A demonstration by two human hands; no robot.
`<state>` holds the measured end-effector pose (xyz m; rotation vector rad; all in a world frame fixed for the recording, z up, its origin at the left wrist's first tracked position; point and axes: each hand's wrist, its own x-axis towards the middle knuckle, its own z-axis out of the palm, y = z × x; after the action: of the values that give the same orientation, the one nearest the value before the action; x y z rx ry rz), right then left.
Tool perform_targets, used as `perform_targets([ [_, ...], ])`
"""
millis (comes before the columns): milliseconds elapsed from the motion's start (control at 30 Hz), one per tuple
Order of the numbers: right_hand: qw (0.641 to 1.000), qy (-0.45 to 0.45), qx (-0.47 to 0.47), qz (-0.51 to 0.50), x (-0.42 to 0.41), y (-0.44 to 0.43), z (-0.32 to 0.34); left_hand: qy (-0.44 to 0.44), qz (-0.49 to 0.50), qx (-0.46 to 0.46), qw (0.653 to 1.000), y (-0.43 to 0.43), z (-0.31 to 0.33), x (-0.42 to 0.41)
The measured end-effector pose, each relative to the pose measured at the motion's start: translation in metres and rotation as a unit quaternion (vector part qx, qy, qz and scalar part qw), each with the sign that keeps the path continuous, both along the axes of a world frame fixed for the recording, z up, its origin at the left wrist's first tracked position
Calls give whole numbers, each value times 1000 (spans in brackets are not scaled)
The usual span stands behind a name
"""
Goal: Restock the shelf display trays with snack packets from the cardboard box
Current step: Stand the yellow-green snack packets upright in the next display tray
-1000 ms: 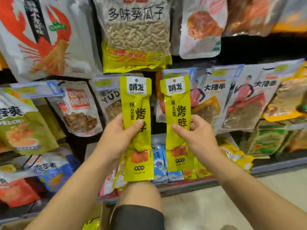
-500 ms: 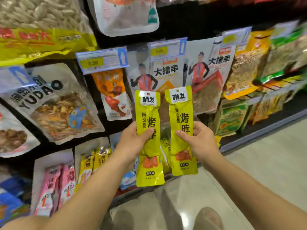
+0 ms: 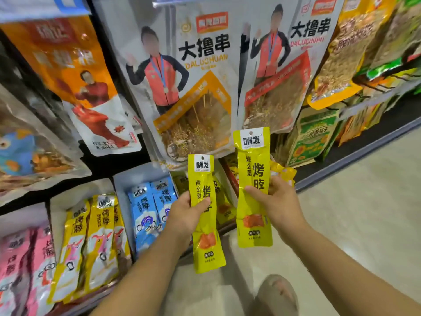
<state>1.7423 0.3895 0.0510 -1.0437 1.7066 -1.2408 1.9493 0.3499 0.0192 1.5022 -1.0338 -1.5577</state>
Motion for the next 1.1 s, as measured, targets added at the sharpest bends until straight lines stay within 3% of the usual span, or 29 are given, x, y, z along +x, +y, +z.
perform_targets([
  [167,999,1,48,-17,-13,-3,-30,-13,18,69,997,-9,-48,-12],
  [433,997,3,71,-39,-26,-14,-54,-8,34,109,993,-51,-95,-35],
  [833,993,-61,66,-81,-28,-26,-75,60,157,97,981,-103,-144,-57],
  [933,993,-54,66,-83,-27,-32,-79,3,167,80,983,-102,-154,-66],
  [1100,993,-51,69,-76,-23,-35,-86,-175,105,21,979,-101,-164,-72],
])
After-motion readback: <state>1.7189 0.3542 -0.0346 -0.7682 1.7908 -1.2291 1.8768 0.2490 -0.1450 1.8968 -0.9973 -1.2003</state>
